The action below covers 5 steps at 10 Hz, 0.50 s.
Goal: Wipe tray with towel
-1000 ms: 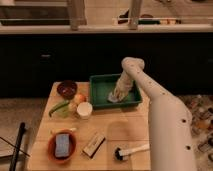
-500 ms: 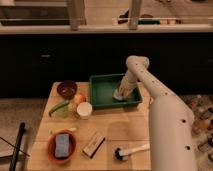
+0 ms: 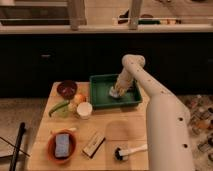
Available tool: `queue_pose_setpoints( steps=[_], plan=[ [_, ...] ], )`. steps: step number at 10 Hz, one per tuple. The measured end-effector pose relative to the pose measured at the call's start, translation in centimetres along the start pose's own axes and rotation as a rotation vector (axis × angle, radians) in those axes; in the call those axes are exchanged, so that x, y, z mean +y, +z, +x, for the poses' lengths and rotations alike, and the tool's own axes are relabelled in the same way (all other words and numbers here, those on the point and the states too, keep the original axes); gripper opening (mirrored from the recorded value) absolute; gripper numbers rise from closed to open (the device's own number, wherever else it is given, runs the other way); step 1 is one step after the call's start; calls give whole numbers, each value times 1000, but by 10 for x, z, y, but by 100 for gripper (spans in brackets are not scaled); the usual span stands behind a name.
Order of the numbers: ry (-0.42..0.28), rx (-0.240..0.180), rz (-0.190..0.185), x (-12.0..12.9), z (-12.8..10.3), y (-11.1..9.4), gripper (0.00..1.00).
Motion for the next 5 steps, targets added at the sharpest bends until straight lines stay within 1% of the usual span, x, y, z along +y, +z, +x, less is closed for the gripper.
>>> queue_pose_setpoints(
  steps=[1, 2, 4, 5],
  plan=[
    [-48, -27, -11, -3, -12, 5, 1],
    [-70, -41, -24, 1, -18, 8, 1],
    [-102, -70, -63, 20, -31, 12, 1],
    [-103, -77, -73, 26, -30, 12, 1]
  ],
)
